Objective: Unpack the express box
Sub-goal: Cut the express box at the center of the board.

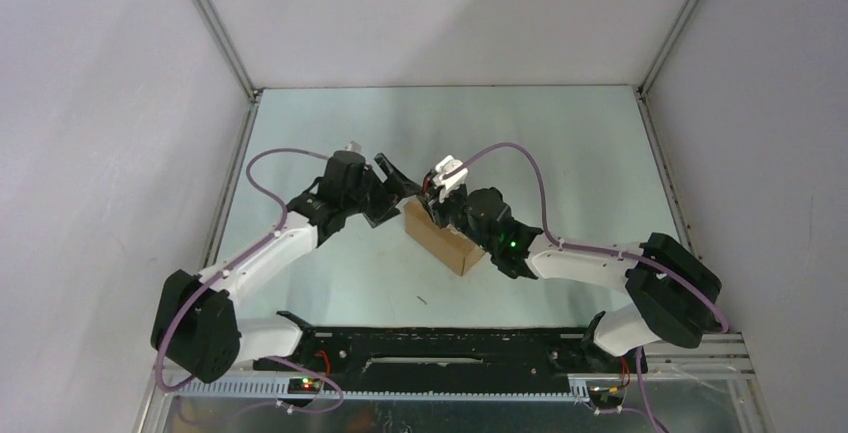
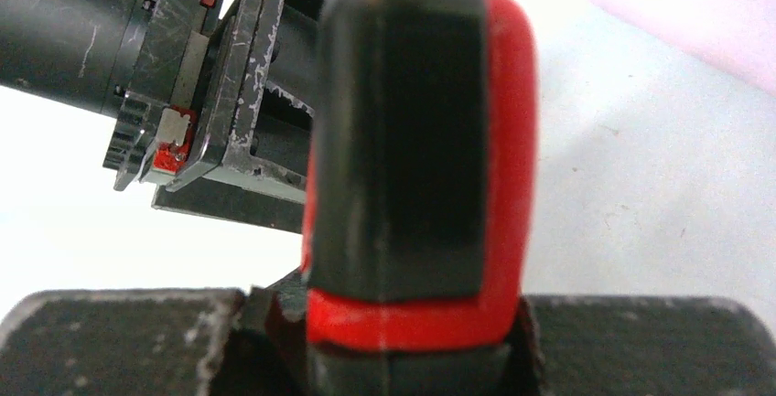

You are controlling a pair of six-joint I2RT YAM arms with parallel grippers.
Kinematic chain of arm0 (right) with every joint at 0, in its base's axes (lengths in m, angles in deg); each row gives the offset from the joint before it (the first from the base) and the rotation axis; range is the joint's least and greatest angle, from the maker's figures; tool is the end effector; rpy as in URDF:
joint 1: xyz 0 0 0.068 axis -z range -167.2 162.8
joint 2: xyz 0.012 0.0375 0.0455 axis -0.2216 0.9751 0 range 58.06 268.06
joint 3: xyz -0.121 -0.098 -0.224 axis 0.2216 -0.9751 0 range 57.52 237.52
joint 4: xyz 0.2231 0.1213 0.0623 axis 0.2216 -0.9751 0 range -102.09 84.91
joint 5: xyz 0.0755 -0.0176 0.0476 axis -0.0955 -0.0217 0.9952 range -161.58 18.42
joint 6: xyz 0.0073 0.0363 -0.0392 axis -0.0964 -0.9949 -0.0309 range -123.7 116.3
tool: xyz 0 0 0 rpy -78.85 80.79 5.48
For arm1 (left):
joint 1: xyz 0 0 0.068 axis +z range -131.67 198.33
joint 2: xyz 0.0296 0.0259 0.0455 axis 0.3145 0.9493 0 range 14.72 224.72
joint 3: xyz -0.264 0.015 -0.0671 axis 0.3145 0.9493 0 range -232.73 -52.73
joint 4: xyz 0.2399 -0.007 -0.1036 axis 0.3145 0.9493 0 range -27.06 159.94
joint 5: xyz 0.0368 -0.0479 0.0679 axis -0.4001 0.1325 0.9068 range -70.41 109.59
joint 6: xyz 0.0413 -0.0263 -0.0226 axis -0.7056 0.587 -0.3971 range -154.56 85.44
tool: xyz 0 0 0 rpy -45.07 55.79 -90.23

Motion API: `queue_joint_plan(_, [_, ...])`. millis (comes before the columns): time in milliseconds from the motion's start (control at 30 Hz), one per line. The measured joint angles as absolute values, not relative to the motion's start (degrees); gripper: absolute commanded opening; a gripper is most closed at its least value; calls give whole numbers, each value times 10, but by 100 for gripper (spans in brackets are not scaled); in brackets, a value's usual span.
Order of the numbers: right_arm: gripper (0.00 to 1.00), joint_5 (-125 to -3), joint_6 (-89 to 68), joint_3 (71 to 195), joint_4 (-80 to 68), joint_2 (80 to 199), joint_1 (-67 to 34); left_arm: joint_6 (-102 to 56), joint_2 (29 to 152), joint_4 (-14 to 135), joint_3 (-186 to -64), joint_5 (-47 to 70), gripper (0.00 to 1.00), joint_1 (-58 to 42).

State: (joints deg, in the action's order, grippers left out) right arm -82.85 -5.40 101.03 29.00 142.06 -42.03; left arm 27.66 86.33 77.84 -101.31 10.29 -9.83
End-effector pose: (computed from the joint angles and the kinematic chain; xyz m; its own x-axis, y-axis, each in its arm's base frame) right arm 0.1934 0.2626 0.2505 -0.0847 -0.0698 -0.9940 -0.6877 0.7260 0.0076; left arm 0.2367 -0.1333 0.2563 -0.7641 -0.5813 -0.2798 -0.2101 0.6342 -0.7441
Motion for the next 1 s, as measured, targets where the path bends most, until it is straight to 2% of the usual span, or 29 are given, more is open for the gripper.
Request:
queue_joint_plan(367, [0, -724, -21, 1008, 285, 1420, -383, 317, 846, 661, -936, 78, 74, -92])
queue_joint_plan(533, [0, -715, -20, 1008, 289, 1420, -377, 321, 855, 642, -924, 75, 75, -85])
queue_joint_plan(767, [0, -724, -23, 1008, 311, 1397, -364, 318, 868, 678, -892, 55, 82, -72])
queue_joint_plan(1000, [0, -724, -23, 1008, 327, 1392, -362, 301, 866, 685, -892, 42, 81, -63])
